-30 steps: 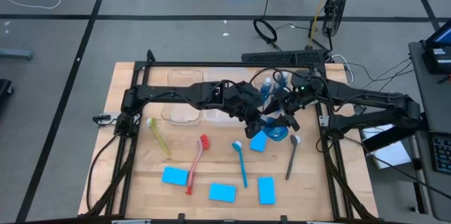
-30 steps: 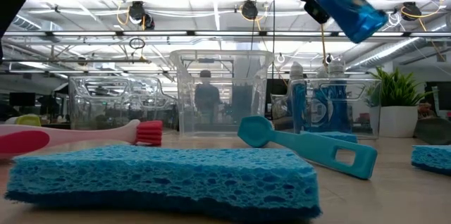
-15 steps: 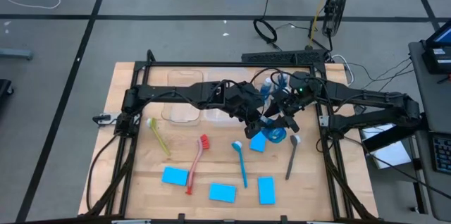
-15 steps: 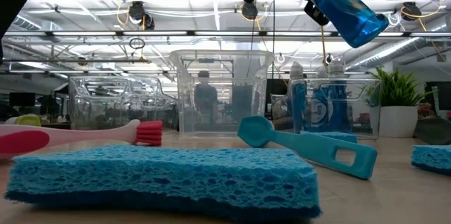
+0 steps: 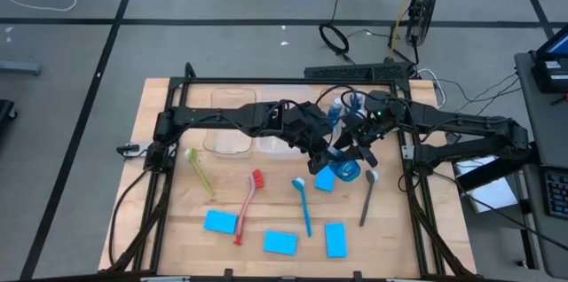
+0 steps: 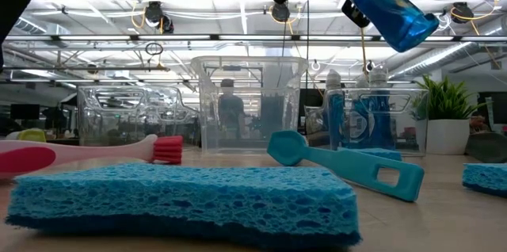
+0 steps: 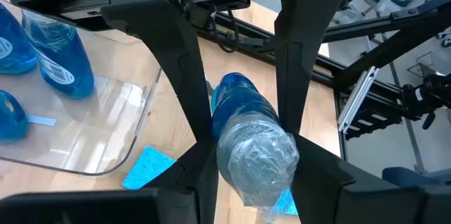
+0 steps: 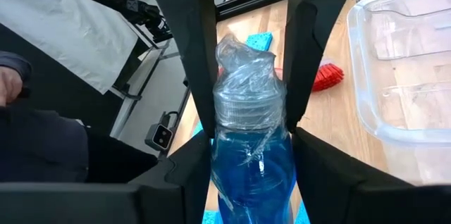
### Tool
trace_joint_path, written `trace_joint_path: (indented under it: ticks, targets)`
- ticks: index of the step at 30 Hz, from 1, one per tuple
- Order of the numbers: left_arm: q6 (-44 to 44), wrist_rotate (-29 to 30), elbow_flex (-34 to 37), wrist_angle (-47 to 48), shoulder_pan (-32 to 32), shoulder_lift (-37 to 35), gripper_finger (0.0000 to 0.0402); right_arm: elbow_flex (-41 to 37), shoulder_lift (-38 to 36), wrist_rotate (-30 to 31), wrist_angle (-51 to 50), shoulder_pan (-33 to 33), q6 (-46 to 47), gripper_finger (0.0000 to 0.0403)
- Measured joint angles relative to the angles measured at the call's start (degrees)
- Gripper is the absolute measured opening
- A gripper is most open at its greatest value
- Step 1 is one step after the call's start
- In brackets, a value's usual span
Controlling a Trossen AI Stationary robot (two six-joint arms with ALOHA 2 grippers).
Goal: Pick & Place Kitchen Sink Supplies
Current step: Put the blue dishwashing liquid bottle into the right transparent bin
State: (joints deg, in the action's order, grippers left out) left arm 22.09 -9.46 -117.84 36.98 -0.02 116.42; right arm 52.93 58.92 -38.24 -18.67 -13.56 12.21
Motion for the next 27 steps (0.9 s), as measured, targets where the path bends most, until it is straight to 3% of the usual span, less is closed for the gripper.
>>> trace_joint_path:
  ticks: [18, 27]
  targets:
    - [-0.46, 0.88, 0.00, 0.06, 1.00, 0.00, 0.0139, 0.00, -0.02, -0.67, -1.04, -0.13, -0.13, 0.0166]
    - [-0.55, 1.30, 0.00, -0.14, 1.01, 0.00, 0.0139, 0.00, -0.37, -1.34, -1.40, -0.13, 1.48, 0.0212]
